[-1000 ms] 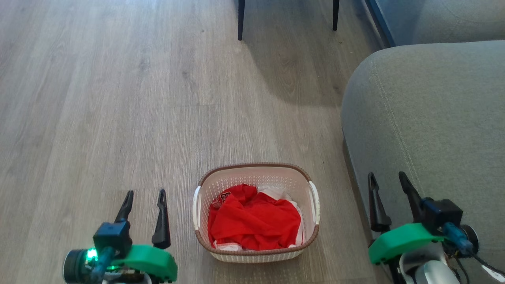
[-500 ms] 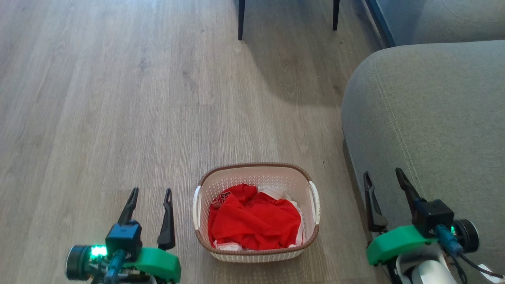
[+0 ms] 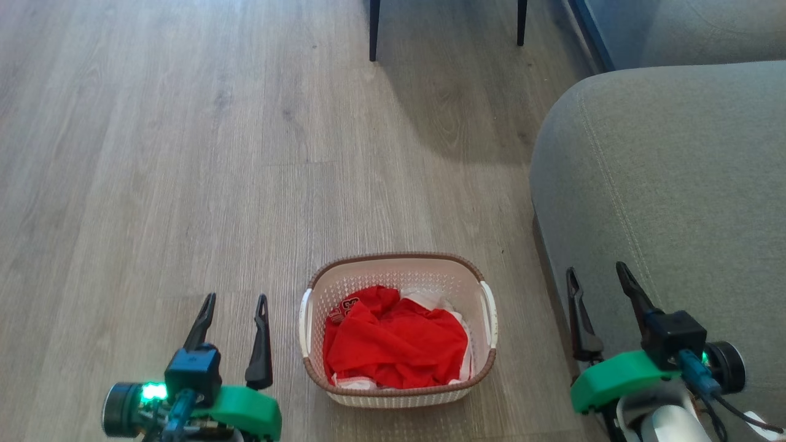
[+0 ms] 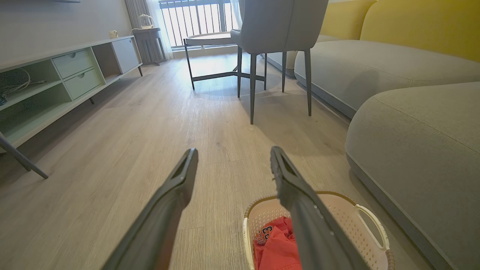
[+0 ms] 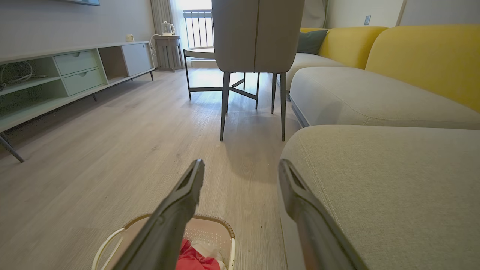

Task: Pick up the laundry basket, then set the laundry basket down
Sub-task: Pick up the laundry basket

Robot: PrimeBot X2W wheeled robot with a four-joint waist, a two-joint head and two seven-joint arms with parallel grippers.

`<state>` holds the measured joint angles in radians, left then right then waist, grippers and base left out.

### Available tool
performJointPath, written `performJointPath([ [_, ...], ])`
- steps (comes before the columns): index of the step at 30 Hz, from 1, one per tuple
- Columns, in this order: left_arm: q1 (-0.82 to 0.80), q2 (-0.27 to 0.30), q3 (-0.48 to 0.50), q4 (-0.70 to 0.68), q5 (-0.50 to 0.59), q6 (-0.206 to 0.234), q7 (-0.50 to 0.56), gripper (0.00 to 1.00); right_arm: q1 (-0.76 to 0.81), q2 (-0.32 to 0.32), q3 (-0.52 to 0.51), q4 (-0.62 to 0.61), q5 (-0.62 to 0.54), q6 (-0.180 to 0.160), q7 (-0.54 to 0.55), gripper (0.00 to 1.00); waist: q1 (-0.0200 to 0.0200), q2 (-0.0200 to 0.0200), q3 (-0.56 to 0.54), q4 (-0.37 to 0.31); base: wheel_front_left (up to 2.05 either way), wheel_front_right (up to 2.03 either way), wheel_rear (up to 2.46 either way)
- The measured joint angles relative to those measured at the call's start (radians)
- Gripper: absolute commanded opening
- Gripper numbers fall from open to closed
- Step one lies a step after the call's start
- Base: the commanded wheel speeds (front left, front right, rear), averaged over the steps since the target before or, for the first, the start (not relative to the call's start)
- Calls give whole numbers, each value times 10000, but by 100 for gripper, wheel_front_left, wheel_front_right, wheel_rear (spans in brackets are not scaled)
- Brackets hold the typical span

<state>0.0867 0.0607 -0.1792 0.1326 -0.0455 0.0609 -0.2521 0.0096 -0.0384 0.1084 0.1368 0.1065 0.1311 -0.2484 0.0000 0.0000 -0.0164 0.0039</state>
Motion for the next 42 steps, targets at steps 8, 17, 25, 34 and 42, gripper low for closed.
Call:
performJointPath([
  [8, 0, -12, 6, 2, -2, -4, 0, 100, 0, 0, -84, 65, 0, 0, 0, 100, 0, 0, 136, 10, 0, 0, 0],
  [17, -102, -29, 21, 38, -42, -94, 0, 100, -104, 0, -176, 82, -73, 0, 0, 100, 0, 0, 677, 45, 0, 0, 0],
  [25, -1272, -69, 155, 291, -380, -265, -2, 100, -1340, -6, -405, 535, -73, 0, 0, 100, 1, 0, 1882, 76, 0, 0, 0],
  [34, -3018, -132, 44, 1206, -871, -441, -2, 100, -3092, -44, -477, 1544, -284, 0, -4, 100, 3, 0, 3850, 122, 0, 0, 0],
  [42, -4704, -198, -382, 2397, -1099, -447, -4, 100, -4562, -75, -485, 2575, -472, 0, -12, 100, 4, 0, 5601, 254, 0, 0, 0],
])
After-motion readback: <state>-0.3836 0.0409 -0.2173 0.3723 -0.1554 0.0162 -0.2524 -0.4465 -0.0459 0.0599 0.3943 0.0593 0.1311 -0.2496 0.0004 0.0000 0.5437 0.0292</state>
